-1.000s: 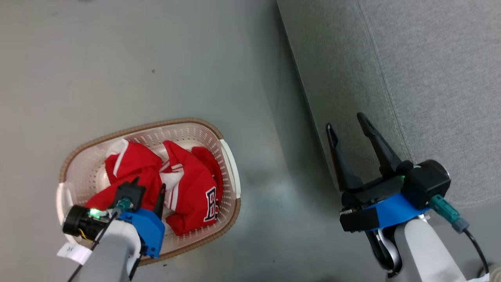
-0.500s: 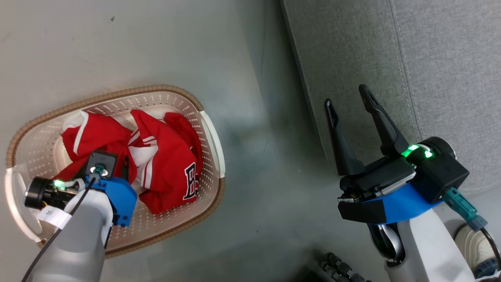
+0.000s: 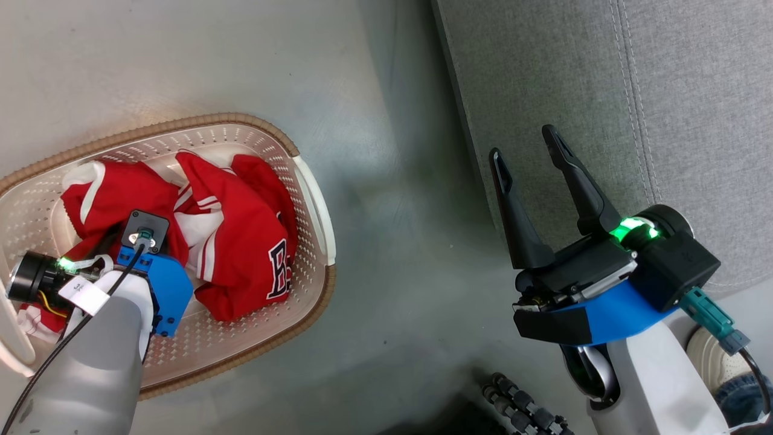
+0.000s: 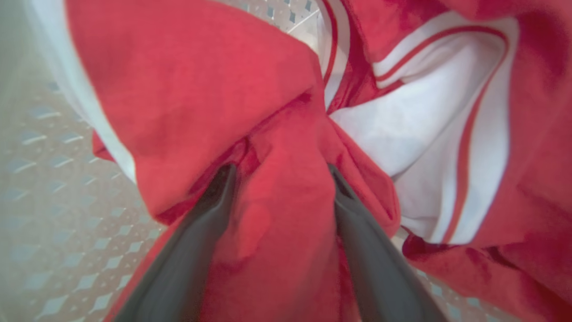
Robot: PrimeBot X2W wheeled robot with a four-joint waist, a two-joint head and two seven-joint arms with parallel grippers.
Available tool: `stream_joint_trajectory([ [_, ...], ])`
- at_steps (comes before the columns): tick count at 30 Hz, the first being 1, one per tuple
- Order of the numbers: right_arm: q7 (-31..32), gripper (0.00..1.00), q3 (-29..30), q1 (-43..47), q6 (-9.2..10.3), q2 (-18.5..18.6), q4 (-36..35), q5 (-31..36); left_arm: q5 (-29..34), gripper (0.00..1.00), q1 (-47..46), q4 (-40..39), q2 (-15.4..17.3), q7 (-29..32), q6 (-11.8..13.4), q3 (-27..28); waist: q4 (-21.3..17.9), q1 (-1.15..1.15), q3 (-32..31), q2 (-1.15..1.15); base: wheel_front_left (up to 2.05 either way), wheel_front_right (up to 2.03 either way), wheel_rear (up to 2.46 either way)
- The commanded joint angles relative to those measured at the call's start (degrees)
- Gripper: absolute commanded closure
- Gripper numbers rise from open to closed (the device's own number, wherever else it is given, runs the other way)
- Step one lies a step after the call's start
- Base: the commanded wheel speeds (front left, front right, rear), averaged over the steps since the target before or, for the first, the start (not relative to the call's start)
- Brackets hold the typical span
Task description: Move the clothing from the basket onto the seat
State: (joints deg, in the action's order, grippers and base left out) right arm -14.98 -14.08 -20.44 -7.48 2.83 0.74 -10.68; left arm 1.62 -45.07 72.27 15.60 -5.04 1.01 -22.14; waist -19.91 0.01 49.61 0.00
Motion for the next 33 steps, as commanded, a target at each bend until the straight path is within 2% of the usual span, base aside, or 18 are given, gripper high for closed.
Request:
stream_joint_trajectory([
  [1,-0.31,0.0,-0.03,-1.0,-0.03,0.11,-0.2,-0.56,0.1,0.0,-0.78,0.32,0.33,0.61,0.26,-0.18,-0.17,-0.01,0.2,0.0,0.0,0.0,0.0],
  [8,-0.31,0.0,-0.06,-1.18,-0.03,0.11,0.26,-0.73,-1.76,0.0,-0.54,0.74,0.04,1.53,0.5,0.51,-0.44,-0.01,0.23,0.0,0.0,0.0,0.0],
  [9,-0.31,0.0,-0.07,-1.24,-0.03,0.11,0.32,-0.7,-2.15,0.04,-0.49,0.78,-0.07,1.73,0.5,0.61,-0.42,-0.01,0.19,0.0,0.0,0.0,0.0],
  [10,-0.31,0.0,-0.08,-1.28,-0.03,0.11,0.39,-0.68,-2.21,0.28,-0.46,0.82,-0.16,1.74,0.51,0.61,-0.38,-0.01,0.15,0.0,0.0,0.0,0.0],
  [12,-0.31,0.0,-0.13,-1.4,-0.03,0.11,0.53,-0.63,-2.54,0.95,-0.49,0.87,-0.25,1.6,0.4,0.42,-0.32,-0.01,0.05,0.0,0.0,0.0,0.0],
  [13,-0.31,0.0,-0.19,-1.47,-0.03,0.11,0.61,-0.61,-2.58,1.0,-0.53,0.9,-0.25,1.43,0.33,0.32,-0.29,-0.01,-0.01,0.0,0.0,0.0,0.0],
  [27,-0.31,0.0,-0.41,-2.12,-0.03,0.11,1.36,-0.17,-4.25,1.0,-0.61,1.24,-0.03,0.74,-0.9,-0.07,0.38,-0.01,-1.17,0.0,0.0,0.0,0.0],
  [33,-0.31,0.0,-0.03,-2.16,-0.03,0.11,2.27,0.4,-5.91,1.0,0.9,1.33,-1.6,-0.24,-1.34,0.4,1.83,-0.01,-4.5,0.0,0.0,0.0,0.0],
])
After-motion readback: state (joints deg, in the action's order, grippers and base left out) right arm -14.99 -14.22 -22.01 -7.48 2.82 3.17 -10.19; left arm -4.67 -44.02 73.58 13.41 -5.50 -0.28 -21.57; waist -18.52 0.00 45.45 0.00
